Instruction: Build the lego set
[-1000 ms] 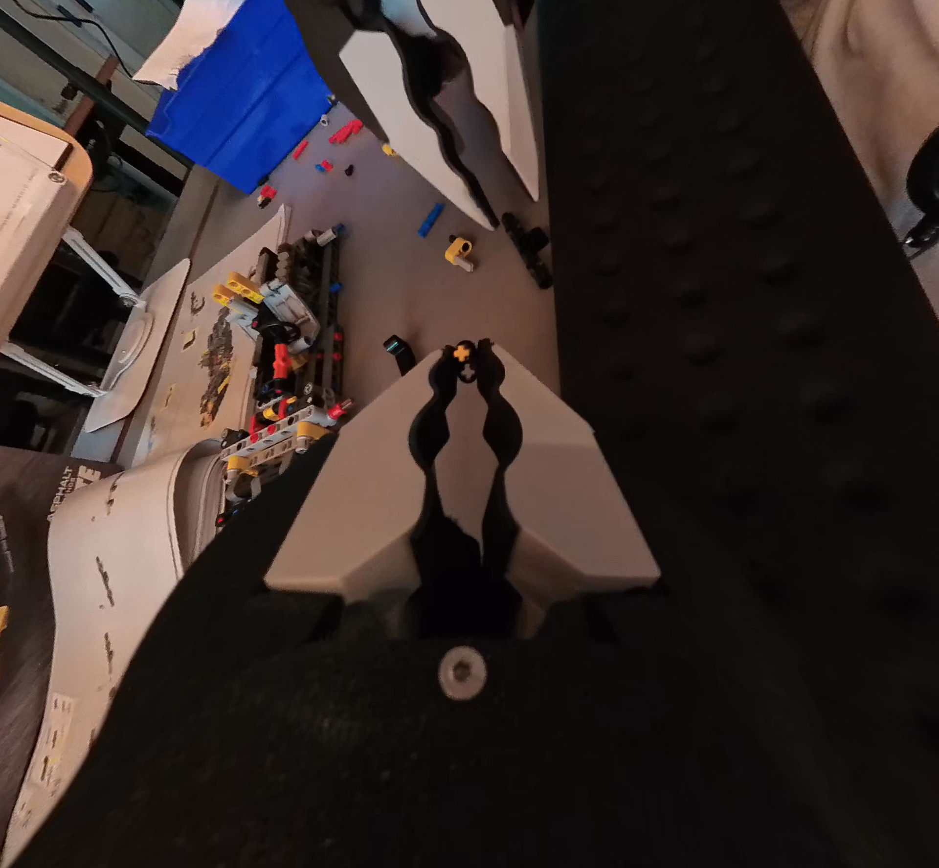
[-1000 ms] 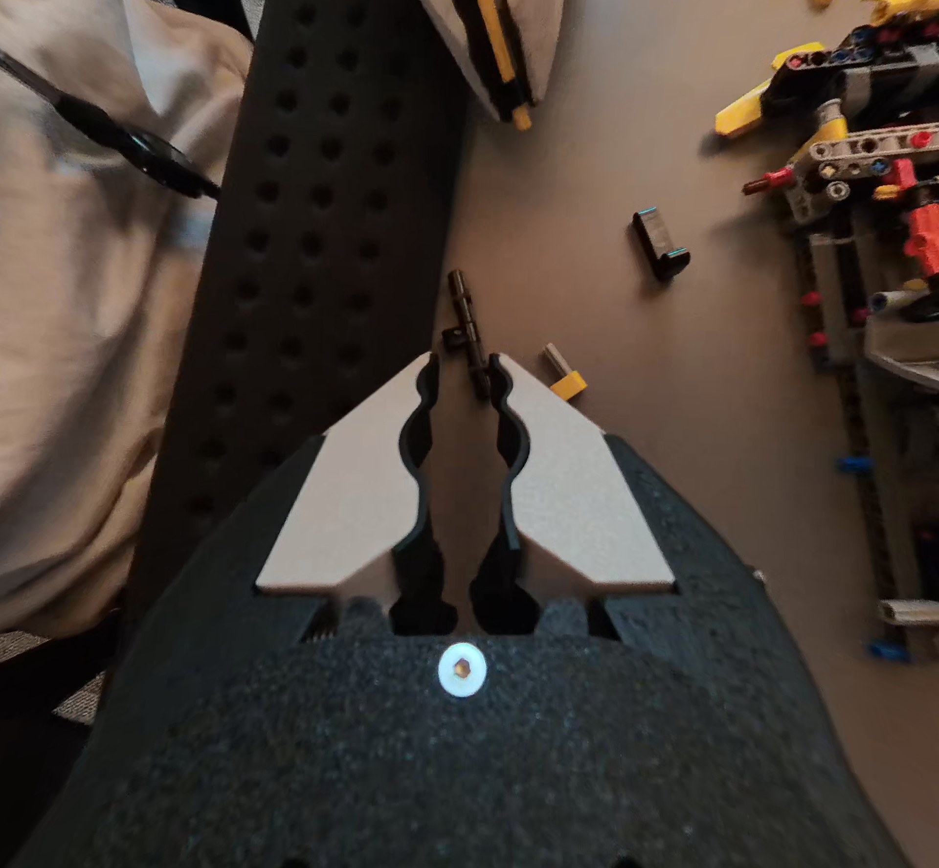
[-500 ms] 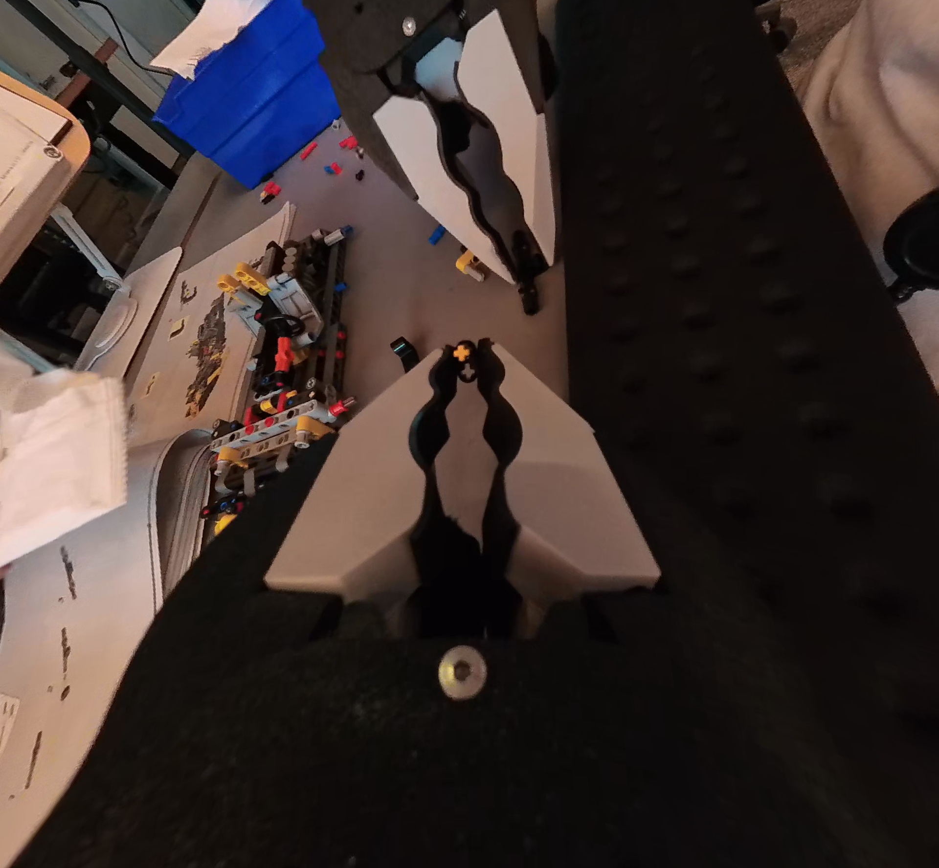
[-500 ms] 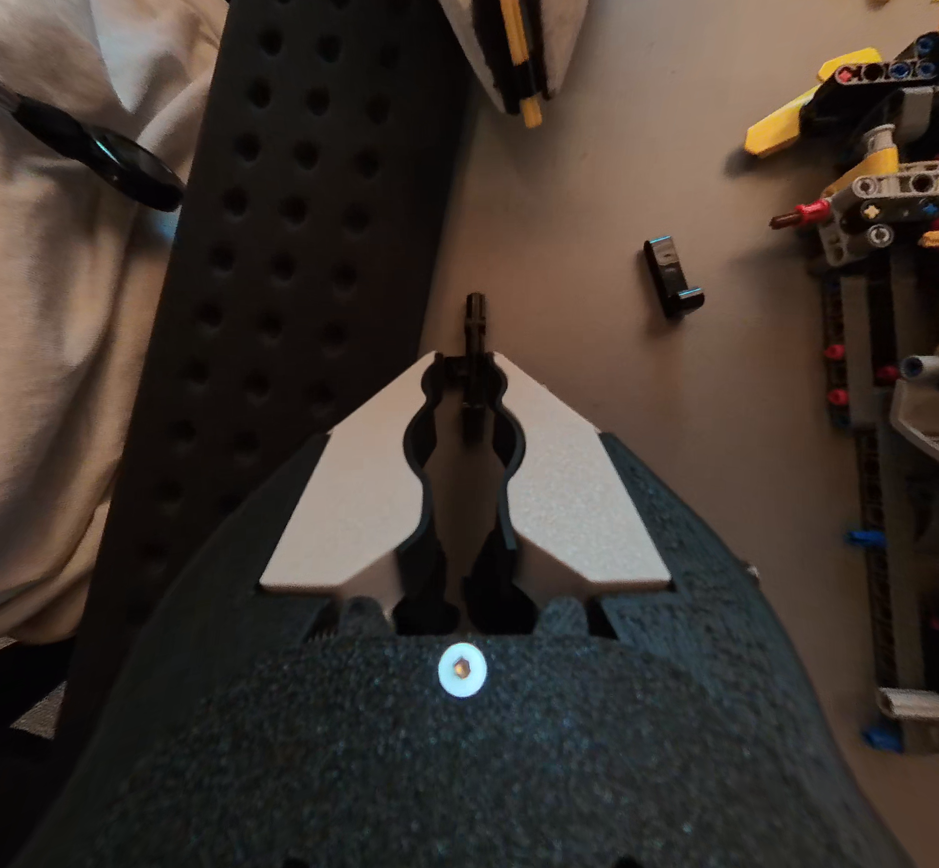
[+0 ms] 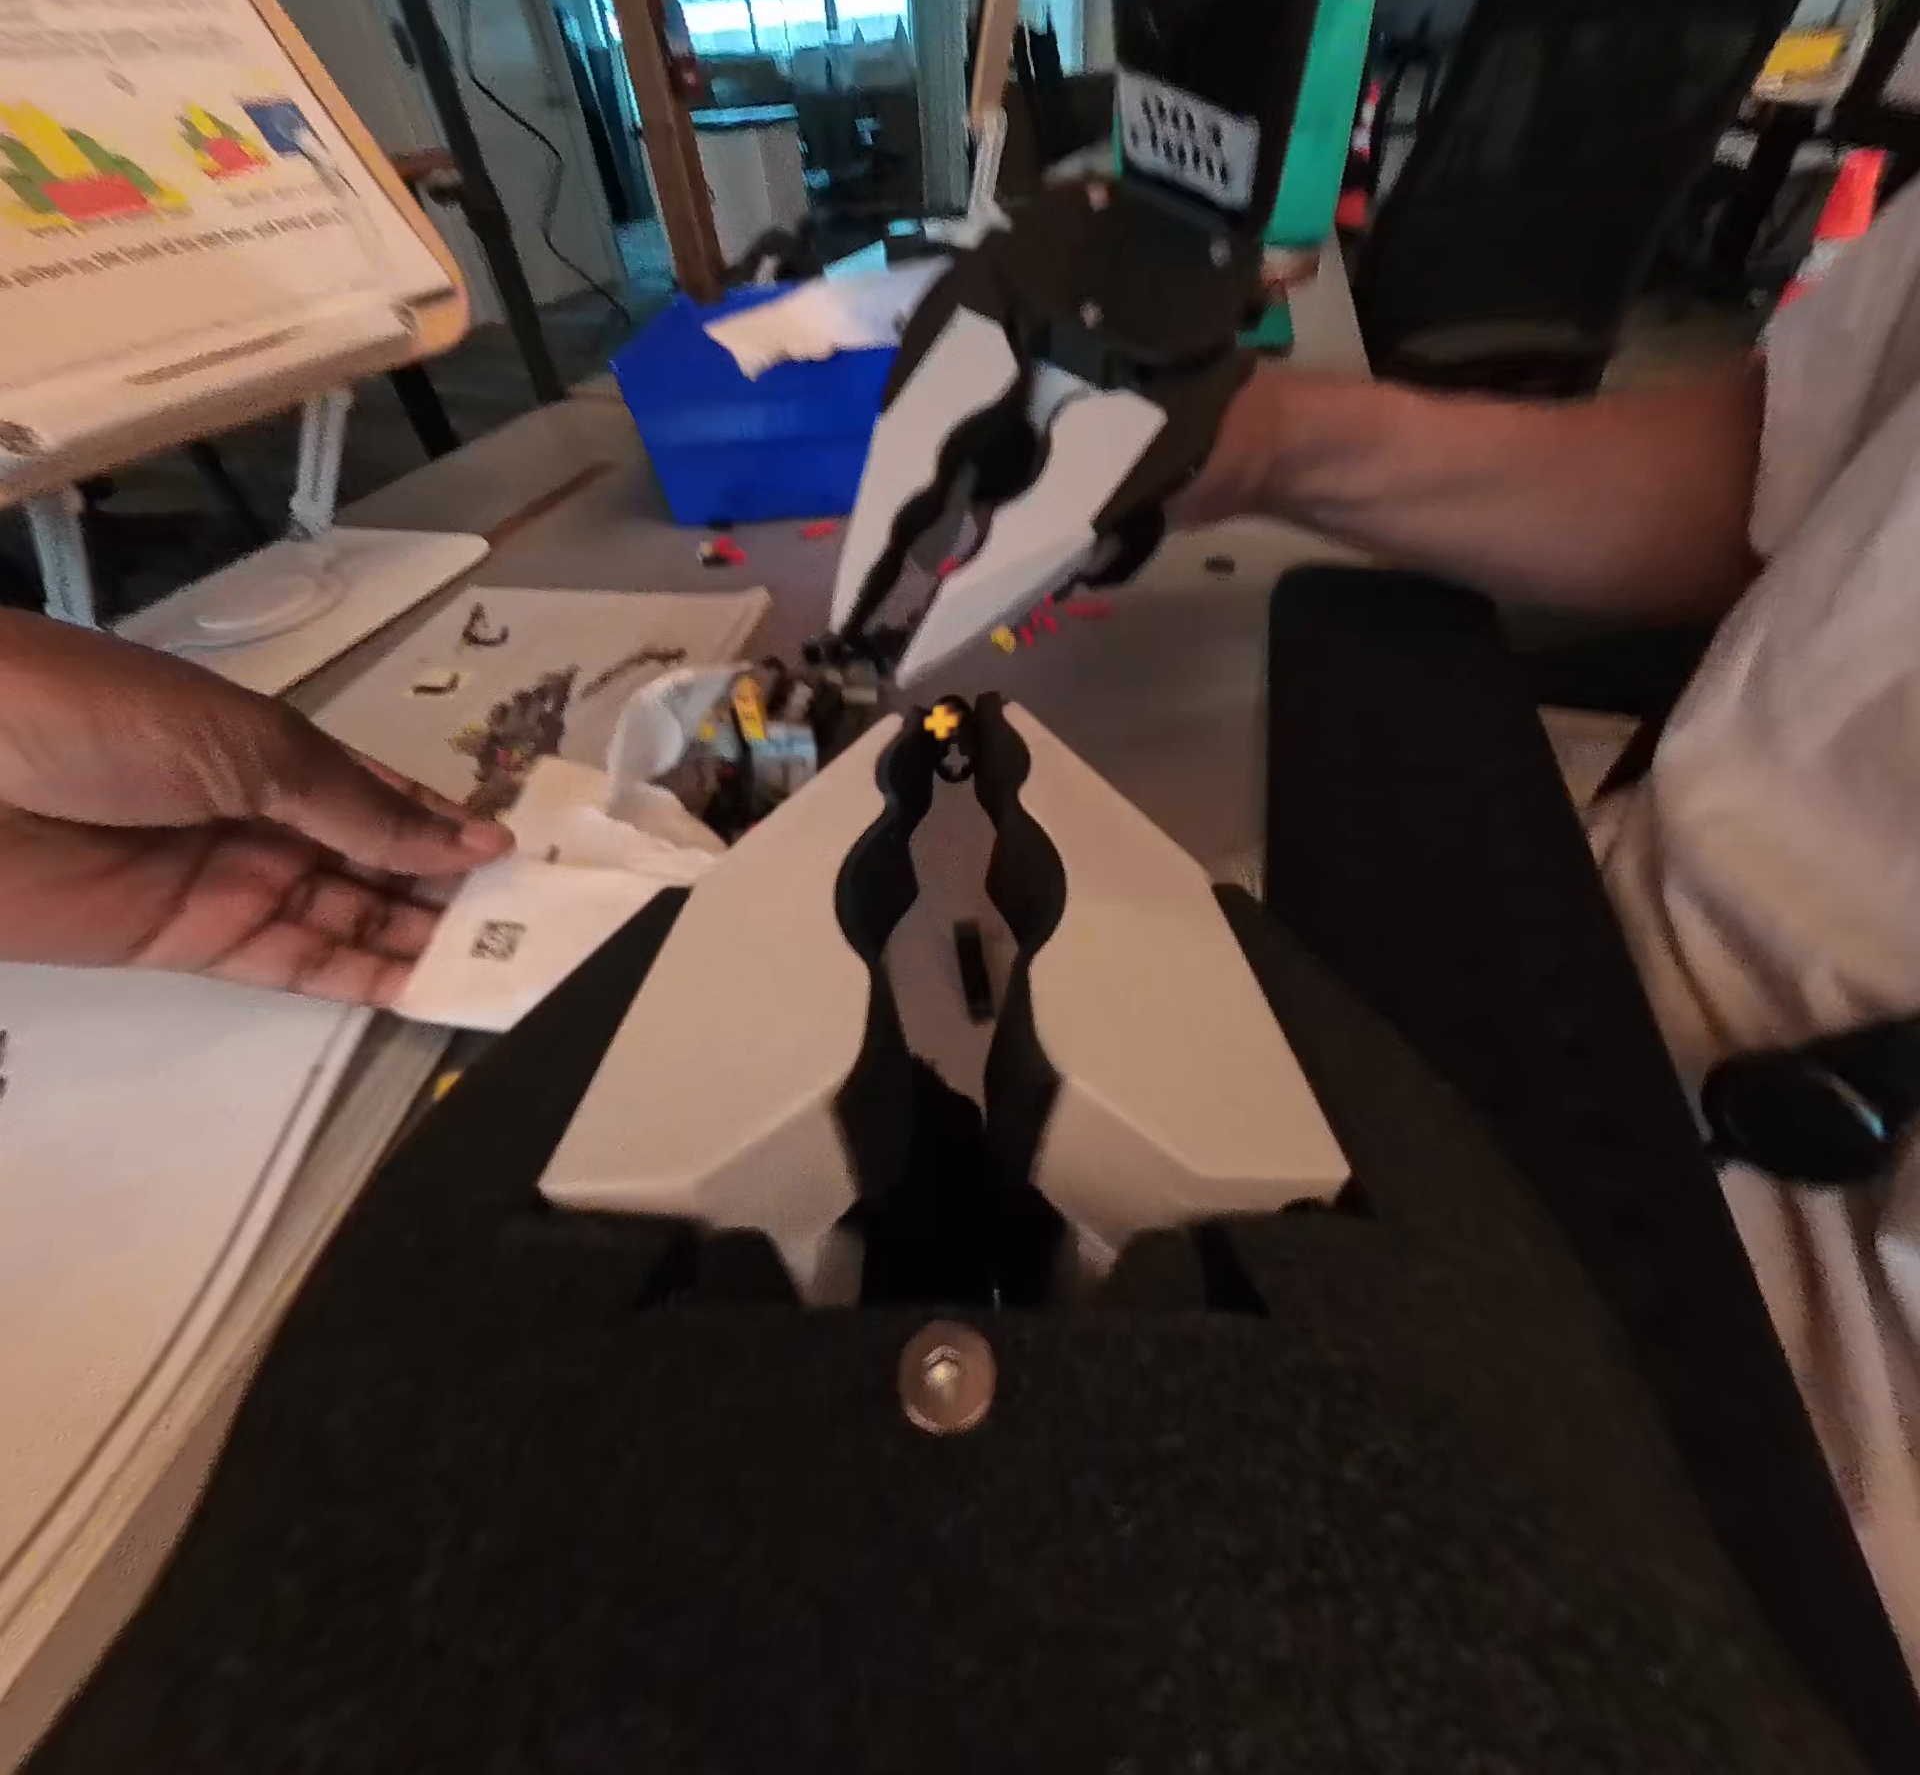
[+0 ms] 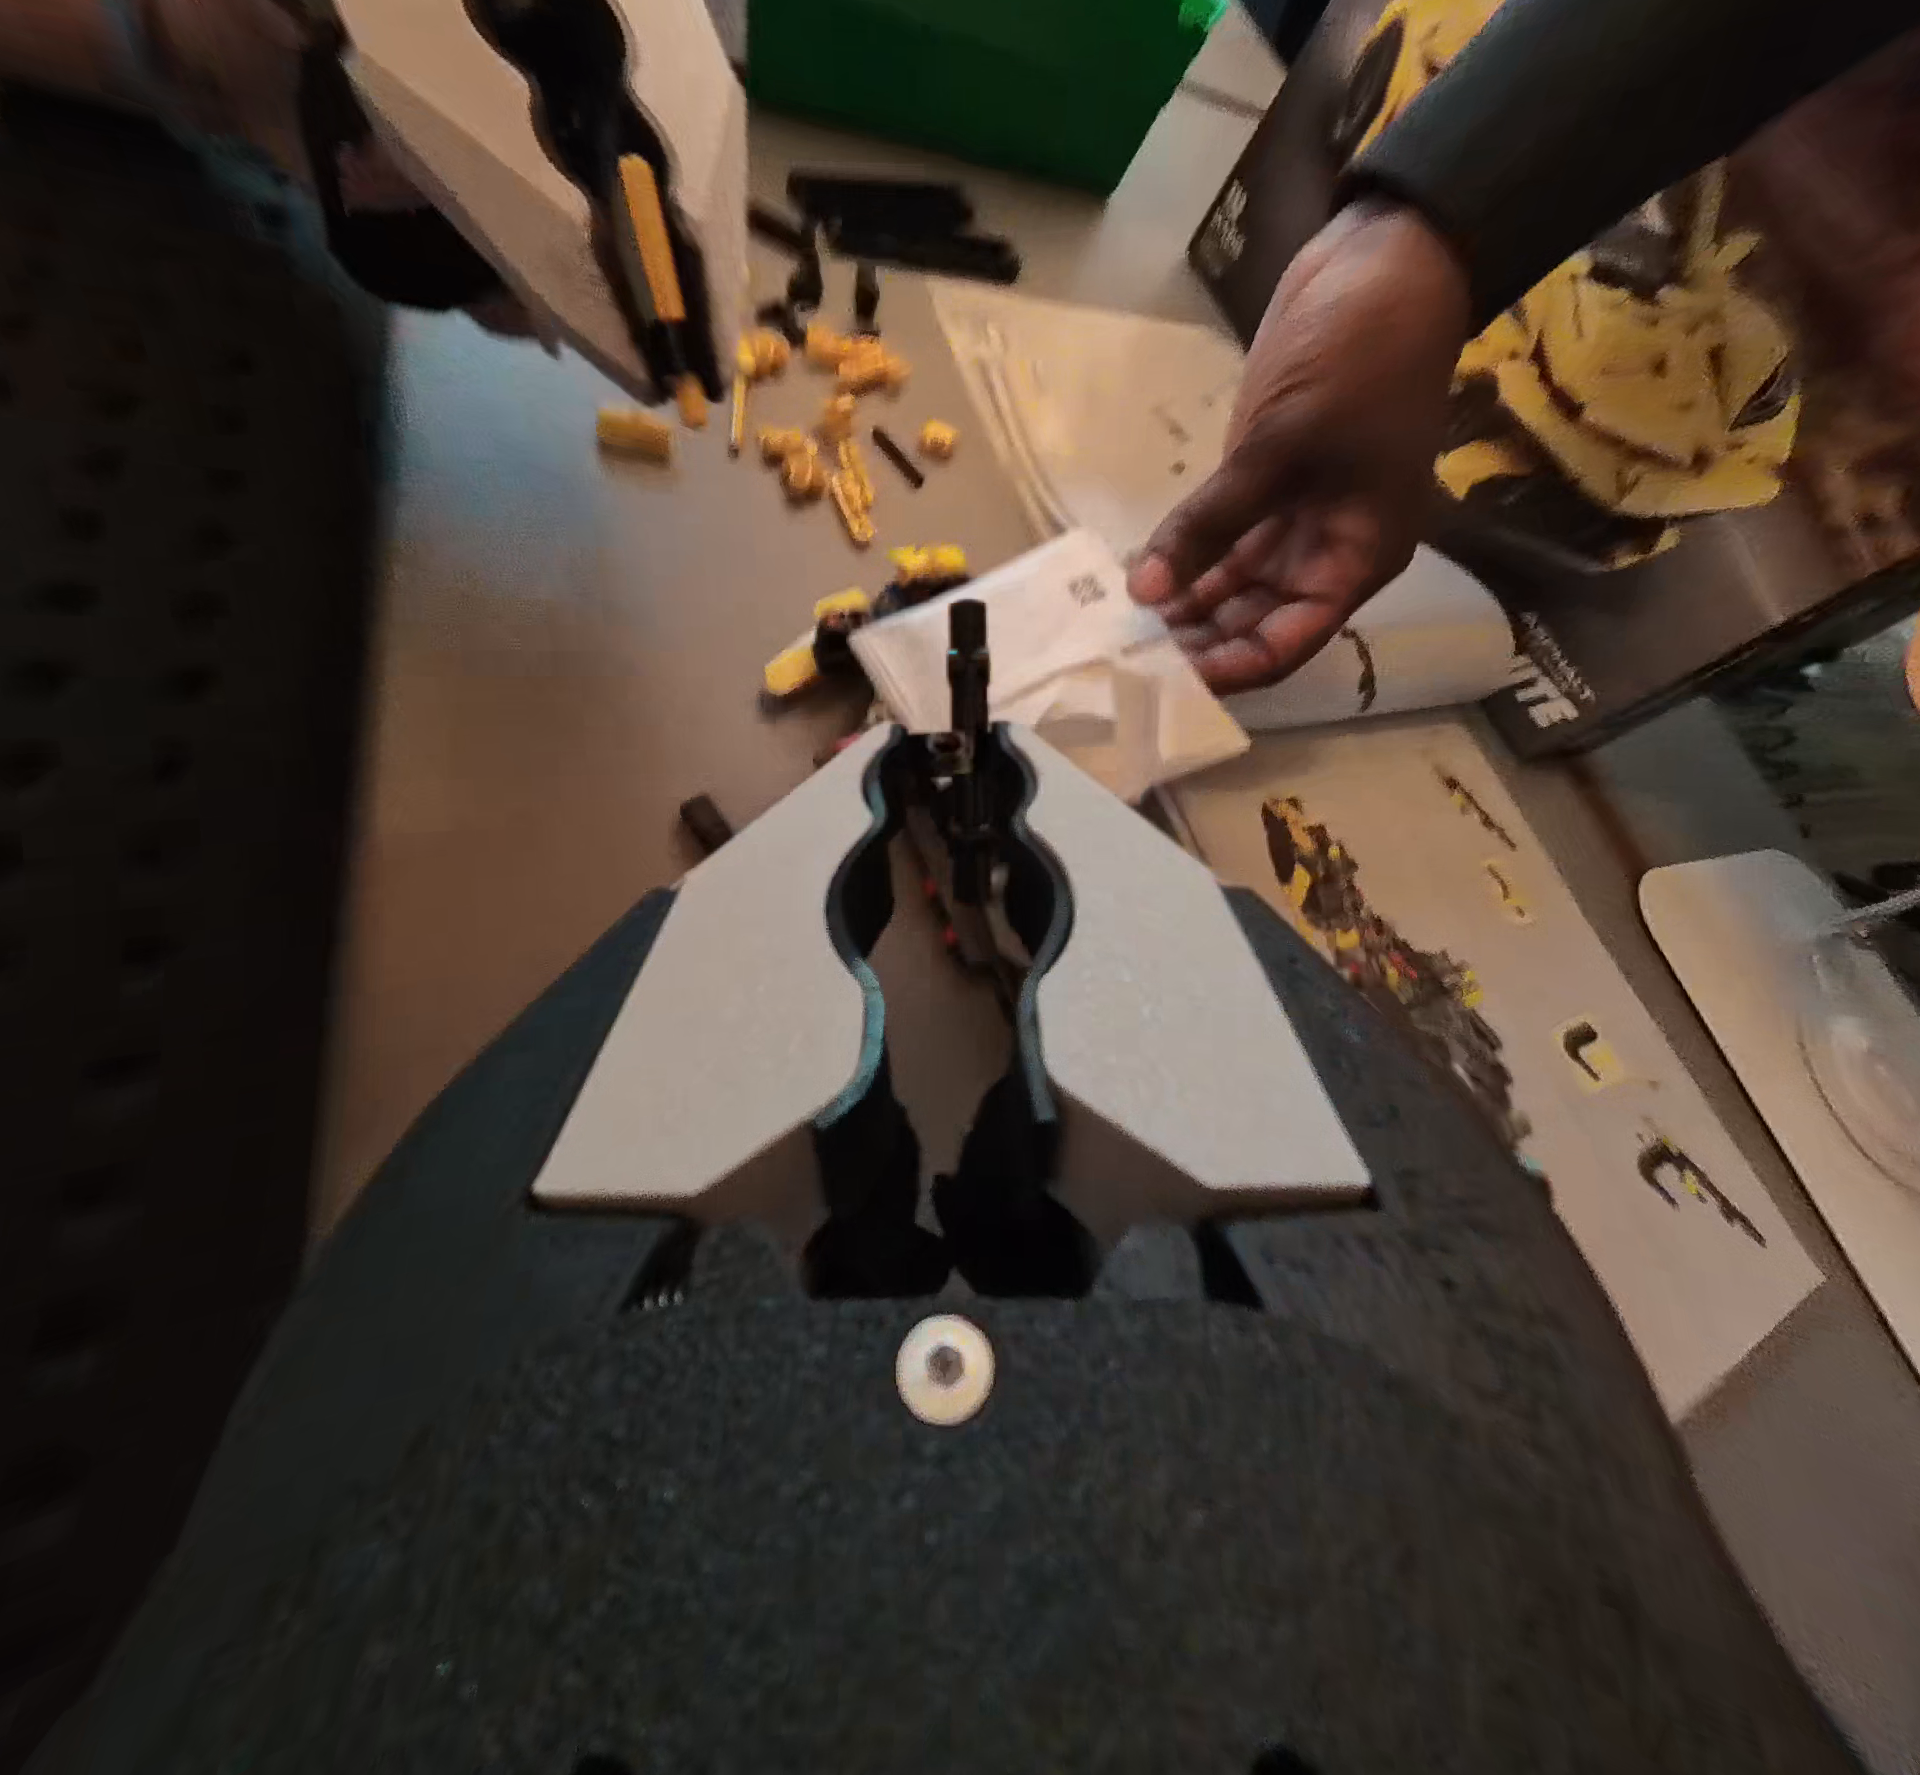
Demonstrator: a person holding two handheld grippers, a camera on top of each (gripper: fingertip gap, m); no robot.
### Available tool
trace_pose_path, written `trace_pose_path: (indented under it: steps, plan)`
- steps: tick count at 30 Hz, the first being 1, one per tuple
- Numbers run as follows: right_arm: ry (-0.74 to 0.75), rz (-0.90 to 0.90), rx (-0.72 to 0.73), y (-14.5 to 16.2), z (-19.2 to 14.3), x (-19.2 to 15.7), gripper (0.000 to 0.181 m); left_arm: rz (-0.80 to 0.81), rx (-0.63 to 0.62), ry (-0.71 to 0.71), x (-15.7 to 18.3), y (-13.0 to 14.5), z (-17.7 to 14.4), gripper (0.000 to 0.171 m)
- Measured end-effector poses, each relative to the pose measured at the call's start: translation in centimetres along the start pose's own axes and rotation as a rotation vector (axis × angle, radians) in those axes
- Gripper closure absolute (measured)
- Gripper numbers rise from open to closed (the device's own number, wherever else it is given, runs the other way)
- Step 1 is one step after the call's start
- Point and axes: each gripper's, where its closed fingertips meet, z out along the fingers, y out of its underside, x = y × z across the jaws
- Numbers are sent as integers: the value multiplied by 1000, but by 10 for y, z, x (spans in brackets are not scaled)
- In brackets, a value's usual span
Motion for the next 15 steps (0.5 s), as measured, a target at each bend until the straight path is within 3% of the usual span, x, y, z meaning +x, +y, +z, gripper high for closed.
trace_pose_path:
  steps: [3, 6, 9, 13, 15]
  plan:
    - [-9, 80, 161, -22, 0, 4, 167, -59, 64, -33, -21, -28, 3, 166]
    - [36, 117, 277, -27, -1, 11, 167, -98, 107, -40, -37, -37, 8, 166]
    - [50, 177, 308, -24, -4, 8, 167, -145, 125, -10, -36, -32, 12, 166]
    - [152, 128, 309, -22, -11, 13, 168, -124, 102, 10, -28, -26, 14, 166]
    - [130, 108, 281, -18, -7, 7, 167, -112, 85, 24, -24, -23, 16, 166]
